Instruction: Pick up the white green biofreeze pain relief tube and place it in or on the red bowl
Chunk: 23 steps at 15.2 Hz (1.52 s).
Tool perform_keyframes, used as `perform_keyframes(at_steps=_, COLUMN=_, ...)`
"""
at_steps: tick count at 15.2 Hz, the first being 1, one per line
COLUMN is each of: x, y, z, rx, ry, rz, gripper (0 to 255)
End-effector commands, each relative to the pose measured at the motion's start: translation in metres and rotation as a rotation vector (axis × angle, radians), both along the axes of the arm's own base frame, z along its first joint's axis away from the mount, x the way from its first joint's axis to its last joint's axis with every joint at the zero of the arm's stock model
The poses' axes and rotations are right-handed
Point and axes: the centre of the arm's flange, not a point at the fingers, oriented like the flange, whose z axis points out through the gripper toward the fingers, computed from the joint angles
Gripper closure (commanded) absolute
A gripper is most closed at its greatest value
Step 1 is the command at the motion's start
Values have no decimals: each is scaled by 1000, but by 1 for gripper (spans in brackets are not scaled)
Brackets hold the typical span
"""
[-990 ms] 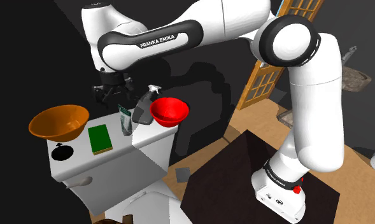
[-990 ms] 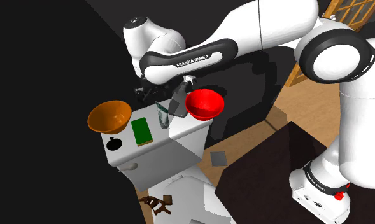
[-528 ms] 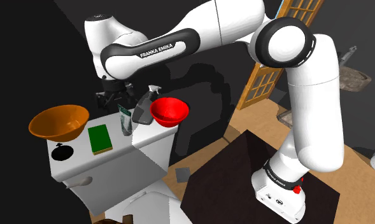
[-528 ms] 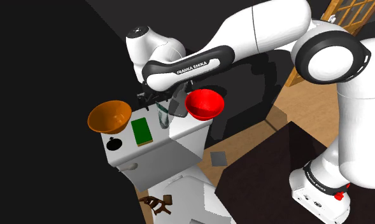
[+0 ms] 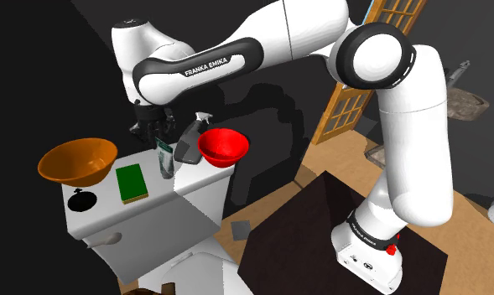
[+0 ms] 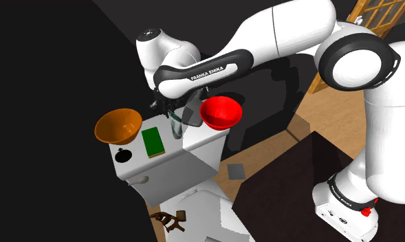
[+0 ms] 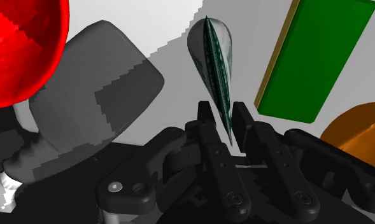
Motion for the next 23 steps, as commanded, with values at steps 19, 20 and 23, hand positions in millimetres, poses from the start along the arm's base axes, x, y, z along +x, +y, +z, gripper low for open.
perform_keyframes(at_steps=19, x=0, y=0, z=63, rx=0, ry=0, rz=0, gripper=255)
perform_keyframes(at_steps=20, x=0, y=0, z=68, rx=0, ry=0, rz=0, gripper=255)
perform_keyframes(at_steps=23, x=0, y=0, z=84, rx=0, ry=0, rz=0, gripper=255)
